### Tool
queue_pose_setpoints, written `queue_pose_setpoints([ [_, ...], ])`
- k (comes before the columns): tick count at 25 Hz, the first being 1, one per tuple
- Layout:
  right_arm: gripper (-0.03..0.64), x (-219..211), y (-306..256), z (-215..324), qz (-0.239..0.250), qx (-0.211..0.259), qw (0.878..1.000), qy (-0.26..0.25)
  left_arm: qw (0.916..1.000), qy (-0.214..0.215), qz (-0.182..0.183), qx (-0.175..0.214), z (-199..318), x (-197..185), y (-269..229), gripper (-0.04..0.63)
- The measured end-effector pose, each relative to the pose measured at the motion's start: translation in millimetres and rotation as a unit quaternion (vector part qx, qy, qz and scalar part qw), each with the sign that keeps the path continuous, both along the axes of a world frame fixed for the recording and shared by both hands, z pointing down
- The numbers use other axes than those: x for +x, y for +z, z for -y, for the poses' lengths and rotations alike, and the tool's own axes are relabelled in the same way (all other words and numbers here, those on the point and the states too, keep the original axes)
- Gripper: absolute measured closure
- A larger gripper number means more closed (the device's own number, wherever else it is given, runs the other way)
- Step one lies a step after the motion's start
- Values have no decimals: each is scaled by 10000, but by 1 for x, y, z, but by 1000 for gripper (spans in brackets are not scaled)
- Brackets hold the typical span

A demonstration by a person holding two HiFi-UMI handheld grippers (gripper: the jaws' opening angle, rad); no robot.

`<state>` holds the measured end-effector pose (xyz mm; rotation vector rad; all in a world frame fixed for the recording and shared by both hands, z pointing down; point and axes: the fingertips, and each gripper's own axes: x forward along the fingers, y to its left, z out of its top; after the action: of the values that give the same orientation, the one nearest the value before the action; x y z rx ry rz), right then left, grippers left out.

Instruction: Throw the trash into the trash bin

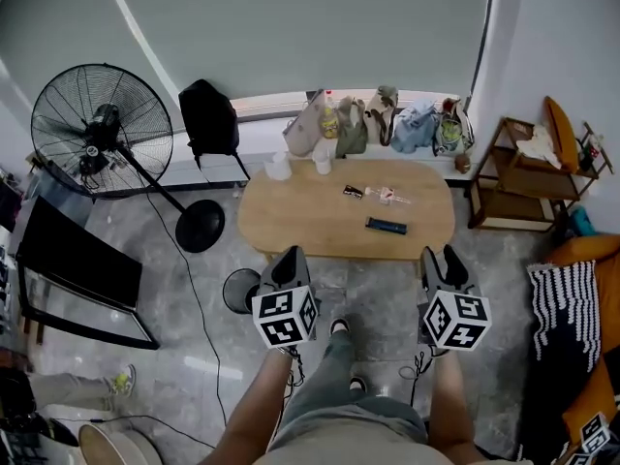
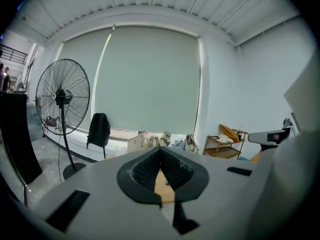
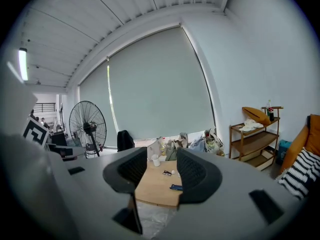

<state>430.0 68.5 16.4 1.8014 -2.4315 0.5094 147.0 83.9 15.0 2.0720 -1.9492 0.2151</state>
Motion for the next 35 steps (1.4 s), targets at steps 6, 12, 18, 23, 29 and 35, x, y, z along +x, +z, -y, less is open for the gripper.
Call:
queue_pose_setpoints([
  [6, 423, -13, 3, 62, 1, 40, 10000, 19, 10000, 70, -32, 47, 67, -9, 6, 586],
  [12, 423, -20, -2, 148, -181, -16, 9998, 119, 9997, 235, -108, -6, 171, -20, 7, 586],
  [18, 420, -27, 0, 230, -278, -102, 9991, 302, 9985, 517, -137, -74, 271, -25, 11, 586],
  [23, 419, -27, 12, 265, -305, -223, 9984, 418, 9968, 737, -138, -281, 319, -18, 30, 586],
  [29, 419, -20, 39, 292, -331, -546, 9977, 236, 9953, 761, -61, -592, 341, -3, 56, 586],
  [35, 419, -22, 61, 314, -410, -804, 9957, -218, 9953, 527, -148, -800, 333, 5, 81, 586],
])
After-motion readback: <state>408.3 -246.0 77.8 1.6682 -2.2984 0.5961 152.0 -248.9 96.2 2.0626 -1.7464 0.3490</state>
